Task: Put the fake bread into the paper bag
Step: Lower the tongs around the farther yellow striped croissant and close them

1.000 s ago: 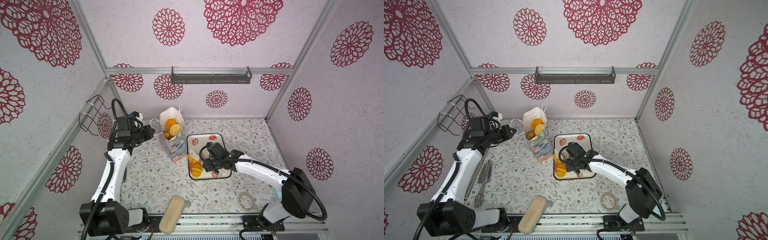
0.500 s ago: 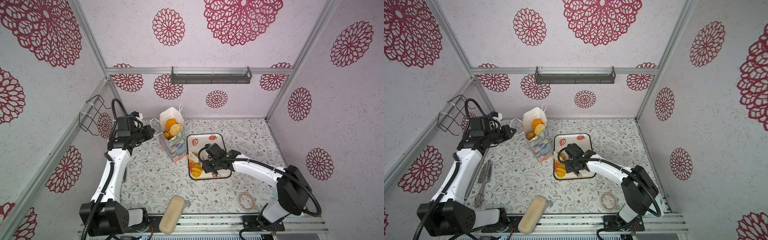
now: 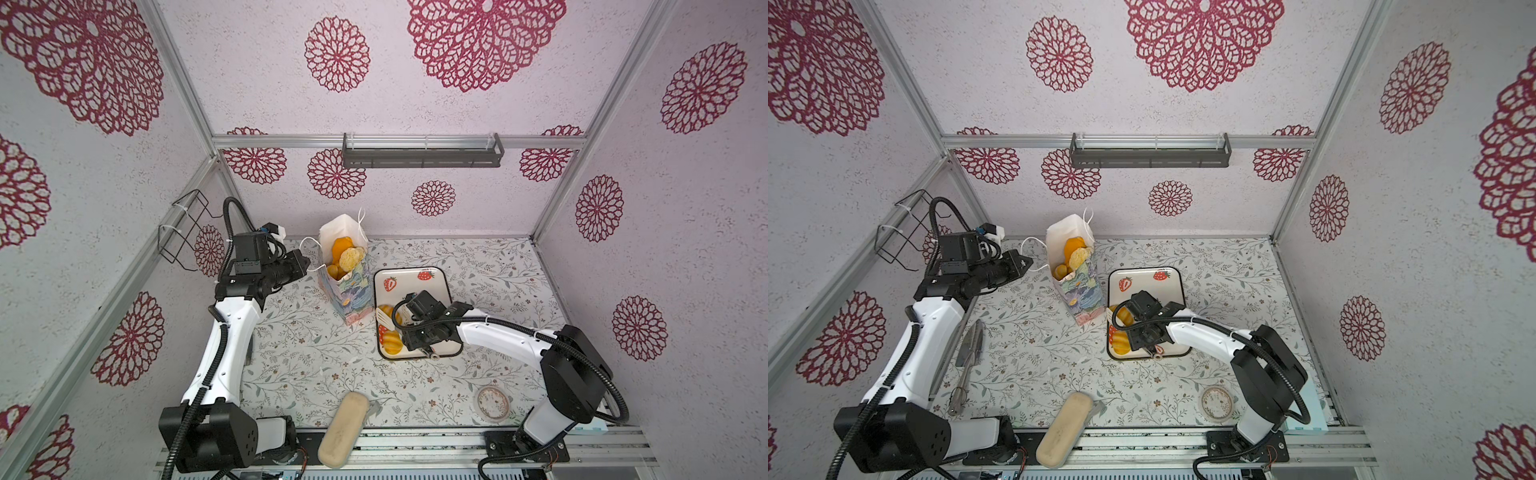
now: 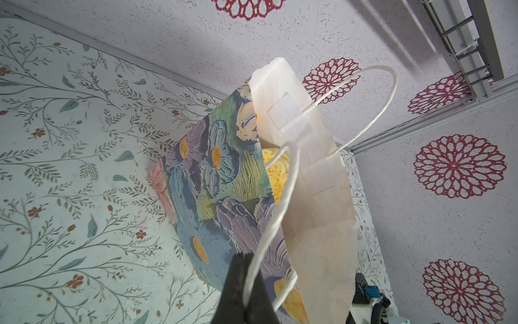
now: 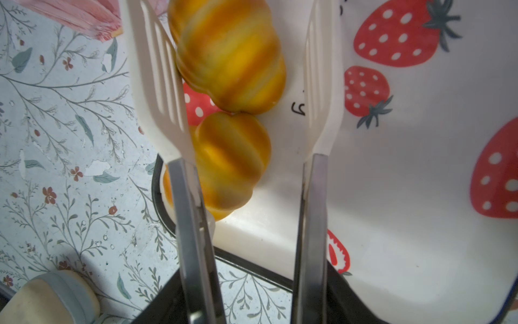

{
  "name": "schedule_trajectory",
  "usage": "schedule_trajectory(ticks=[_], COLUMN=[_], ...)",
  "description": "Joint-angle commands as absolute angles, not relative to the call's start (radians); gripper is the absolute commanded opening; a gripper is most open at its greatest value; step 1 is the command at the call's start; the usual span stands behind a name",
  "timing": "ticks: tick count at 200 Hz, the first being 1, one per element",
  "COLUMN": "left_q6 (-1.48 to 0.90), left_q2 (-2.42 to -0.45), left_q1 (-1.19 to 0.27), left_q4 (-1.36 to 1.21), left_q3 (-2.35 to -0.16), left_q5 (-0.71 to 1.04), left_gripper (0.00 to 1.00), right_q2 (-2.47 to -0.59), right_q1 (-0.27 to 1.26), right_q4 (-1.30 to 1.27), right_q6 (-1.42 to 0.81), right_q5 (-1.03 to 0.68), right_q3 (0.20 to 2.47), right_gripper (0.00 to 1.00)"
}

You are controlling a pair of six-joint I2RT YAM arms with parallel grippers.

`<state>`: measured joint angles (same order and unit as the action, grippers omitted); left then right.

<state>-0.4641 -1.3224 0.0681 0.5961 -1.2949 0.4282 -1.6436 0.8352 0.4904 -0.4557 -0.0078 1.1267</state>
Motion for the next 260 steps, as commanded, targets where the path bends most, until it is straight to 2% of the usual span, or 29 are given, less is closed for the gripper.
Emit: schedule_trajectory(ticks=[1,95,260], left_q6=[-0.461,-0.462,-0.466], left_q2=[-1.317,-1.322,-1.324], left_q1=[0.072,0.072,0.072], left_q4=[0.588,0.586,0.583], left_q3=[-1.290,-1.290,-1.290], left_q5=[0.419,0.422,0.427], left_gripper=[0.00,0.00,0.00], right_q2=[-1.635,-1.597,-1.494], right_q1=[0.842,0.841,0.790], right_q4=[0.479,0.482,0.474], right_q6=[-0.429,-0.432,-0.470], right_q5=[-0.007,0.032,0.097], right_q3=[1.170,1.160,1.150], right_gripper=[0.60,0.50,0.43])
